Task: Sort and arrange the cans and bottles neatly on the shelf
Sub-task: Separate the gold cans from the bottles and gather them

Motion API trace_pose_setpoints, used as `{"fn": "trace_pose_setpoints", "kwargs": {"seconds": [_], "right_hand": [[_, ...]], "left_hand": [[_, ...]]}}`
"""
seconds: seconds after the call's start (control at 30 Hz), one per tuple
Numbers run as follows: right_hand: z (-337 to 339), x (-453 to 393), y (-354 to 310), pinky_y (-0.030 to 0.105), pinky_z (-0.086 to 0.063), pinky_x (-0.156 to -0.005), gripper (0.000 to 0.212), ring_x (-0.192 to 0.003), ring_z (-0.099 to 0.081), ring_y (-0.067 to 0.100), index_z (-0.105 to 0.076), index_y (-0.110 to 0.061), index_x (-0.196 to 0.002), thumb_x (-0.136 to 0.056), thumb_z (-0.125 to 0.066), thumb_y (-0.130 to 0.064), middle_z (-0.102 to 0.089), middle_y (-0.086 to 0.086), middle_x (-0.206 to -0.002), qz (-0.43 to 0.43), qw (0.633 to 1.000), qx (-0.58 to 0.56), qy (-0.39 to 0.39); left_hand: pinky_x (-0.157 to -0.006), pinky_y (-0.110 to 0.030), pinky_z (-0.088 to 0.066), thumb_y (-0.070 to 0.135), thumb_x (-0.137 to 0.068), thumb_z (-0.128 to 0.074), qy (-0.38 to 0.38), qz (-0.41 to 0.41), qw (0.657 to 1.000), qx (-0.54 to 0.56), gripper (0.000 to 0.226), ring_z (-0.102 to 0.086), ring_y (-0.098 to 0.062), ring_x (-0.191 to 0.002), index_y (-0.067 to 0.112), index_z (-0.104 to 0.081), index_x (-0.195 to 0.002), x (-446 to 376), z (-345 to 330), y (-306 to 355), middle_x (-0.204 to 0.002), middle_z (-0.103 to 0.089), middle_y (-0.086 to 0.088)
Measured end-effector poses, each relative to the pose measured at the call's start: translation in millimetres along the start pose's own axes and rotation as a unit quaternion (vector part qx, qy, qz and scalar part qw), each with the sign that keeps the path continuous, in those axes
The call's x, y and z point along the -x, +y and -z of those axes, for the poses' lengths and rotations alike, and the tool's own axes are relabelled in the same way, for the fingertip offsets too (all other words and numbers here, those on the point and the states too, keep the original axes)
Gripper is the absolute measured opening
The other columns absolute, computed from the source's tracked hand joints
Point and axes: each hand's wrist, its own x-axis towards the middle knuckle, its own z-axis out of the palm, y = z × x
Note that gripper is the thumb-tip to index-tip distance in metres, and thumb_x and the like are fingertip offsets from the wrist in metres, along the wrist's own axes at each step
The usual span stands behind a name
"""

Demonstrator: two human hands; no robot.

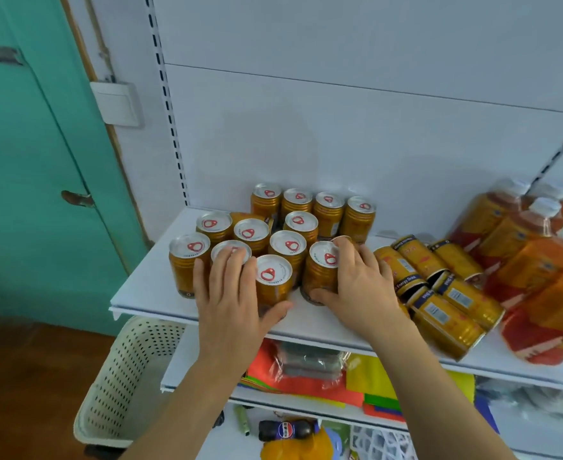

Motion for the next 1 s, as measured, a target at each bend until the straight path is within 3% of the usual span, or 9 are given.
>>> {"fn": "trace_pose_setpoints", "kwargs": {"seconds": [0.27,0.4,0.53,0.63,0.77,0.87,1.0], "right_hand": [[-7,6,-8,0.062,-0.024,-0.126,0.100,-0.159,-0.022,0.032,-0.014,-0.027,-0.164,-0.090,-0.062,-0.074,-0.033,0.001,-0.170,-0.033,0.998,0.049,0.024],[-1,7,-5,0.060,-0.015,-0.130,0.106,-0.164,-0.009,0.032,0.002,-0.028,-0.169,-0.092,-0.043,-0.086,-0.015,0.002,-0.177,-0.029,0.998,0.044,0.030],[16,-7,-9,0.055,-0.019,-0.131,0.098,-0.164,-0.011,0.027,-0.010,-0.028,-0.170,-0.095,-0.034,-0.085,-0.021,-0.002,-0.176,0.031,0.997,0.015,0.069],[29,-30,-16,0.053,-0.019,-0.131,0.089,-0.164,-0.011,0.026,-0.016,-0.030,-0.170,-0.099,-0.038,-0.080,-0.024,-0.005,-0.175,0.082,0.994,-0.018,0.071],[39,-69,-23,0.055,-0.021,-0.130,0.081,-0.163,-0.012,0.028,-0.026,-0.030,-0.167,-0.100,-0.044,-0.072,-0.032,-0.004,-0.172,0.139,0.988,-0.033,0.052],[42,-94,-26,0.052,-0.022,-0.130,0.075,-0.162,-0.014,0.026,-0.031,-0.032,-0.166,-0.102,-0.046,-0.069,-0.036,-0.007,-0.170,0.167,0.985,-0.029,0.029],[44,-115,-34,0.049,-0.021,-0.130,0.069,-0.162,-0.017,0.023,-0.033,-0.037,-0.164,-0.103,-0.048,-0.066,-0.038,-0.010,-0.169,0.197,0.980,-0.017,0.007]], "left_hand": [[-0.120,-0.070,-0.023,0.079,-0.094,-0.052,-0.079,-0.019,0.997,-0.009,0.095,-0.035,-0.039,-0.153,0.004,-0.049,-0.151,-11,1,-2,-0.160,-0.045,-0.017],[-0.121,-0.067,-0.023,0.076,-0.101,-0.037,-0.049,-0.024,0.998,0.016,0.089,-0.035,-0.037,-0.153,0.006,-0.045,-0.156,-18,16,-6,-0.161,-0.045,-0.016],[-0.124,-0.060,-0.025,0.070,-0.105,-0.027,-0.039,-0.021,0.997,0.061,0.080,-0.040,-0.032,-0.148,0.011,-0.040,-0.158,-63,28,-15,-0.154,-0.051,-0.011],[-0.121,-0.058,-0.032,0.071,-0.104,-0.022,-0.099,-0.005,0.993,0.056,0.077,-0.045,-0.031,-0.143,0.017,-0.039,-0.157,-113,24,-31,-0.153,-0.053,-0.008],[-0.118,-0.055,-0.039,0.073,-0.103,-0.021,-0.233,0.022,0.972,0.035,0.077,-0.047,-0.032,-0.145,0.024,-0.032,-0.161,-165,9,-64,-0.161,-0.048,-0.008],[-0.119,-0.048,-0.039,0.066,-0.106,-0.031,-0.330,0.066,0.938,0.086,0.069,-0.046,-0.030,-0.147,0.028,-0.032,-0.164,-192,-2,-82,-0.165,-0.043,-0.006],[-0.117,-0.042,-0.042,0.045,-0.107,-0.055,-0.403,0.060,0.908,0.097,0.052,-0.054,-0.023,-0.139,0.029,-0.048,-0.156,-212,-16,-100,-0.156,-0.054,0.002]]}}
